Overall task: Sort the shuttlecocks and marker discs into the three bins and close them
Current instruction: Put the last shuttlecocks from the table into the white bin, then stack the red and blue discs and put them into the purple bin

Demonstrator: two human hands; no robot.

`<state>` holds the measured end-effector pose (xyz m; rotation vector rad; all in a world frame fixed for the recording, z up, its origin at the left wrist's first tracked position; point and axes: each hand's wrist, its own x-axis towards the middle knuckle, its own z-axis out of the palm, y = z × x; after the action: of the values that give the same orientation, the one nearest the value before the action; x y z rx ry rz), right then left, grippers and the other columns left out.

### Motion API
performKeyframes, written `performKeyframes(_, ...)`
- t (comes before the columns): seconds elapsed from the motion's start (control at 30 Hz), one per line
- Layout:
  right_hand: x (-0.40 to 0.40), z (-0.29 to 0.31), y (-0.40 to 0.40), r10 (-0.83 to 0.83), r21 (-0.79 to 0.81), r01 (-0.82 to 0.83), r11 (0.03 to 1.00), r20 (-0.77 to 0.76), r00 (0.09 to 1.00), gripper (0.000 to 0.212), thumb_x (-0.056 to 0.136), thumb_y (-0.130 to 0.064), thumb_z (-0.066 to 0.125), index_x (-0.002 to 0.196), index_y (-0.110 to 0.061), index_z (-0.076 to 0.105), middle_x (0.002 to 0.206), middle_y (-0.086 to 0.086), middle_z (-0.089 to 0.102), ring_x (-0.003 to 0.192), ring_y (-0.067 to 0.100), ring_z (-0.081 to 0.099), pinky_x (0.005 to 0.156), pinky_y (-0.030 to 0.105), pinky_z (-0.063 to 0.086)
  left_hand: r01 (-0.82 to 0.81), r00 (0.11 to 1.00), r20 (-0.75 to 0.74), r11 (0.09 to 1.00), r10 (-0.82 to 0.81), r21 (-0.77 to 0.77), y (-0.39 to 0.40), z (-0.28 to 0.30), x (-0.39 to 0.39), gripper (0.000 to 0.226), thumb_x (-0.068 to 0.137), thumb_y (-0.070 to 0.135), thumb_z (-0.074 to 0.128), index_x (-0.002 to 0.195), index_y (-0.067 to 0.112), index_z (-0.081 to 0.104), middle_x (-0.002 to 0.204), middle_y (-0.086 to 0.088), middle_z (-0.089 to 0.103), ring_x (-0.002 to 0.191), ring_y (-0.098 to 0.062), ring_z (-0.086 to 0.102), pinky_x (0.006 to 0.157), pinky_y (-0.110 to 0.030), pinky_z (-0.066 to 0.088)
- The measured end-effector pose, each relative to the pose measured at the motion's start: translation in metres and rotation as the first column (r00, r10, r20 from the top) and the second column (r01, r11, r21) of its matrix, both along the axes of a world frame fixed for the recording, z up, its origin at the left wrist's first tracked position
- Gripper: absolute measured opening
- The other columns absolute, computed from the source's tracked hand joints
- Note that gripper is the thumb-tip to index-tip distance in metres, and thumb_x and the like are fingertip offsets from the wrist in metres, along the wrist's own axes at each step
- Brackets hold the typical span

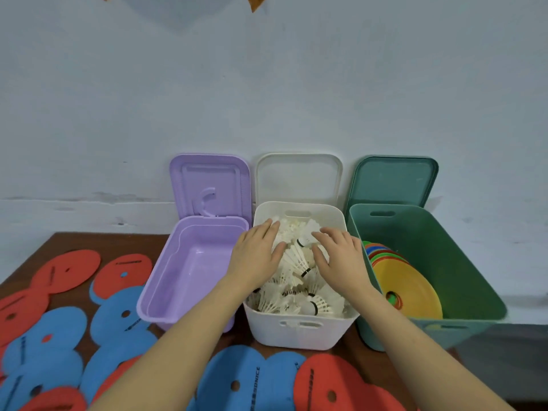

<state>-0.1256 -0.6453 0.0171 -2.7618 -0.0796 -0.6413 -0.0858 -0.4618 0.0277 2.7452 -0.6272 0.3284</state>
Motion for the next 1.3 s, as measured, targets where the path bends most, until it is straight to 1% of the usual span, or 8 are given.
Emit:
performKeyframes(0.2, -0.061, -0.013, 0.027, -0.041, 0.084, 0.036, 0.996, 0.050, 0.998, 0.037, 0.089, -0.033, 0.042, 0.110, -0.013, 0.065, 0.111, 0.004, 0.061, 0.101, 0.028, 0.057, 0.084, 0.037, 0.039, 0.098, 0.995, 0.018, 0.992, -0.097, -0.078, 0.025, -0.001, -0.063, 0.047, 0.094, 0.036, 0.036, 0.134, 0.013, 0.046, 0.138, -0.005, 0.047, 0.123, -0.025, 0.045, 0.098, -0.036, 0.032)
performKeyframes(0.37, -0.118, -0.034, 0.041, -0.079, 0.125, 0.072, 0.990, 0.057, 0.995, 0.027, 0.088, -0.025, 0.049, 0.106, -0.012, 0.066, 0.104, 0.003, 0.061, 0.096, 0.026, 0.058, 0.078, 0.033, 0.037, 0.150, 0.988, -0.003, 0.979, -0.152, -0.139, 0.035, -0.017, -0.110, 0.046, 0.094, 0.033, 0.039, 0.129, 0.006, 0.051, 0.134, -0.009, 0.051, 0.120, -0.028, 0.047, 0.096, -0.039, 0.035)
performKeyframes(0.57, -0.179, -0.068, 0.023, -0.158, 0.180, 0.159, 0.971, -0.019, 0.987, 0.027, 0.088, -0.023, 0.047, 0.104, -0.012, 0.066, 0.100, 0.002, 0.063, 0.089, 0.024, 0.058, 0.073, 0.034, 0.040, 0.191, 0.970, -0.118, 0.967, -0.212, -0.170, 0.015, -0.053, -0.165, 0.056, 0.089, 0.040, 0.030, 0.123, 0.004, 0.056, 0.123, -0.011, 0.058, 0.113, -0.030, 0.053, 0.092, -0.042, 0.042)
performKeyframes(0.7, -0.210, -0.099, -0.013, -0.239, 0.156, 0.254, 0.955, -0.107, 0.965, 0.024, 0.086, -0.020, 0.052, 0.103, -0.011, 0.066, 0.100, 0.004, 0.064, 0.087, 0.027, 0.059, 0.071, 0.037, 0.042, 0.199, 0.954, -0.194, 0.966, -0.229, -0.163, -0.010, -0.079, -0.192, 0.044, 0.093, 0.033, 0.041, 0.127, 0.008, 0.053, 0.126, -0.007, 0.055, 0.117, -0.026, 0.048, 0.098, -0.037, 0.036)
performKeyframes(0.87, -0.232, -0.133, -0.077, -0.276, 0.095, 0.330, 0.939, -0.362, 0.890, 0.030, 0.090, -0.022, 0.056, 0.118, -0.012, 0.061, 0.118, 0.006, 0.059, 0.106, 0.030, 0.054, 0.085, 0.041, 0.038, 0.171, 0.934, -0.302, 0.981, -0.191, -0.094, -0.056, -0.105, -0.210, 0.043, 0.097, 0.031, 0.040, 0.136, 0.013, 0.042, 0.138, -0.001, 0.044, 0.125, -0.019, 0.038, 0.102, -0.032, 0.028)
performKeyframes(1.0, -0.233, -0.154, -0.131, -0.192, -0.028, 0.211, 0.977, -0.538, 0.821, 0.041, 0.094, -0.033, 0.046, 0.134, -0.025, 0.045, 0.143, -0.003, 0.041, 0.127, 0.022, 0.039, 0.100, 0.039, 0.028, 0.123, 0.905, -0.407, 0.992, -0.125, -0.032, -0.104, -0.132, -0.224, 0.044, 0.097, 0.034, 0.037, 0.139, 0.018, 0.039, 0.143, 0.001, 0.039, 0.130, -0.019, 0.033, 0.104, -0.033, 0.023)
performKeyframes(1.2, -0.219, -0.172, -0.201, -0.154, -0.092, 0.124, 0.988, -0.651, 0.743, 0.054, 0.096, -0.045, 0.037, 0.146, -0.034, 0.021, 0.156, -0.003, 0.013, 0.143, 0.024, 0.011, 0.111, 0.044, 0.013, 0.109, 0.881, -0.460, 0.994, -0.109, -0.026, -0.180, -0.165, -0.241, 0.059, 0.090, 0.046, 0.025, 0.138, 0.018, 0.042, 0.145, 0.000, 0.040, 0.130, -0.022, 0.037, 0.101, -0.034, 0.028)
performKeyframes(1.3, -0.221, -0.181, -0.220, -0.120, -0.103, 0.066, 0.992, -0.719, 0.685, 0.063, 0.095, -0.048, 0.035, 0.149, -0.029, 0.009, 0.158, -0.001, 0.001, 0.144, 0.026, 0.003, 0.114, 0.044, 0.007, 0.166, 0.855, -0.503, 0.986, -0.128, 0.031, -0.214, -0.177, -0.240, 0.055, 0.096, 0.041, 0.035, 0.146, 0.020, 0.025, 0.154, 0.000, 0.023, 0.138, -0.020, 0.024, 0.107, -0.035, 0.021)
